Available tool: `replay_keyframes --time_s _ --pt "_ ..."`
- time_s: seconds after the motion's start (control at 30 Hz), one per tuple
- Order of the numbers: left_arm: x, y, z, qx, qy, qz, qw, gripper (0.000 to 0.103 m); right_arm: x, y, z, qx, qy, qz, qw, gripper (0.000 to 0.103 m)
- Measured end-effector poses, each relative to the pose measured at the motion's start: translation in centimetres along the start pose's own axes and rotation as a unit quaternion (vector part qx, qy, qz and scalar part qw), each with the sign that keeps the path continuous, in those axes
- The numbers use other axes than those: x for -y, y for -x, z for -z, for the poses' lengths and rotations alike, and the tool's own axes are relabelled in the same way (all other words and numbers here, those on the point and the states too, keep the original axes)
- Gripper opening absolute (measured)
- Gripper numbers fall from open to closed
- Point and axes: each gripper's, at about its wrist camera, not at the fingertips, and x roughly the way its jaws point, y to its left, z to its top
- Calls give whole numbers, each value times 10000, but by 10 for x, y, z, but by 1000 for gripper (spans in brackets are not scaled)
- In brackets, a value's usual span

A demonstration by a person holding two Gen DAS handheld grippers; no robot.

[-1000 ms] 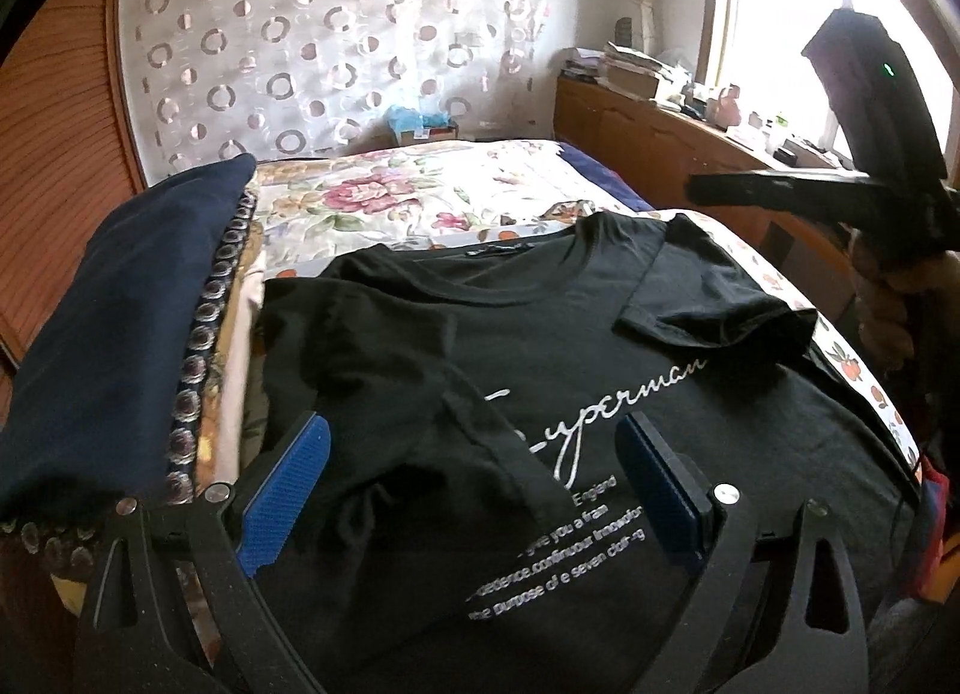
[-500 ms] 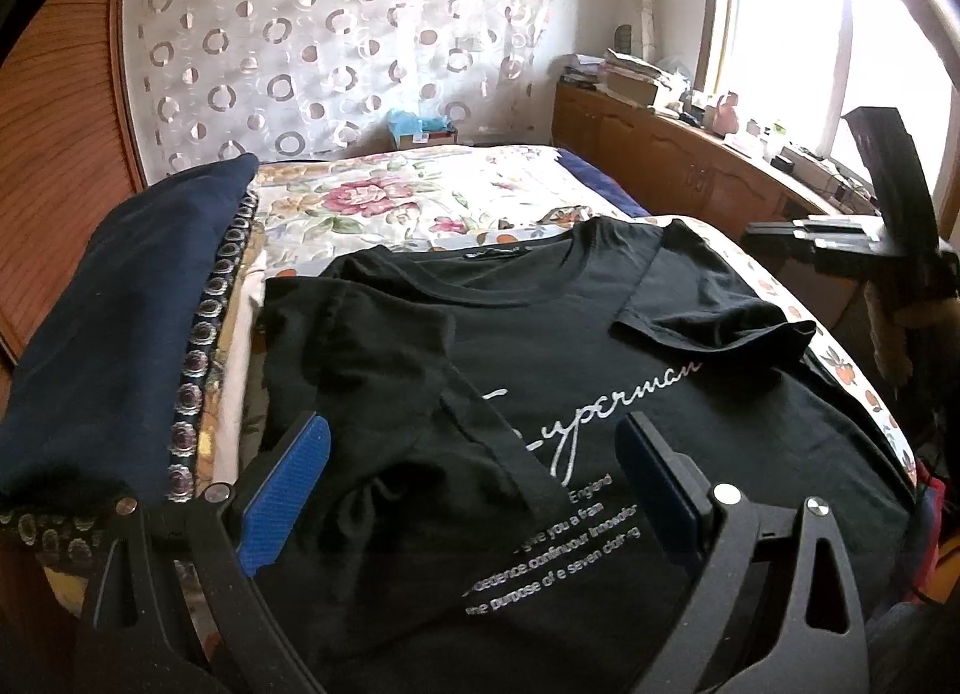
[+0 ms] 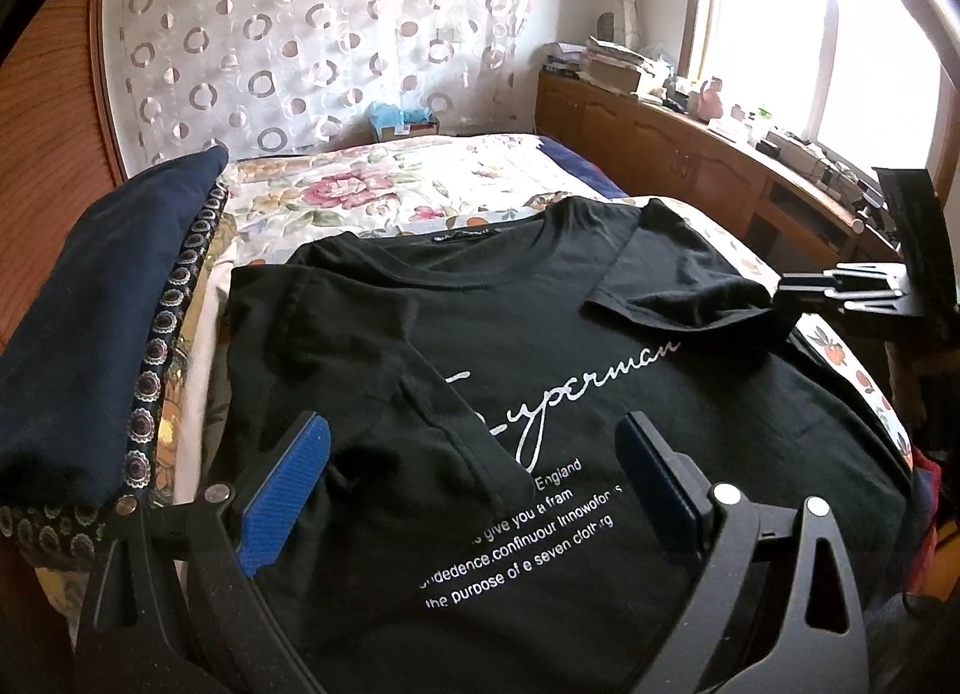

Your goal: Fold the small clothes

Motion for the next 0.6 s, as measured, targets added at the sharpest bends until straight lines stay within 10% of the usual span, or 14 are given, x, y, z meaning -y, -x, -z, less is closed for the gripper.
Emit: replay_keyframes --time_s 0.6 --pt "0 1 5 13 42 -10 10000 96 3 -10 10 -278 81 -21 9996 29"
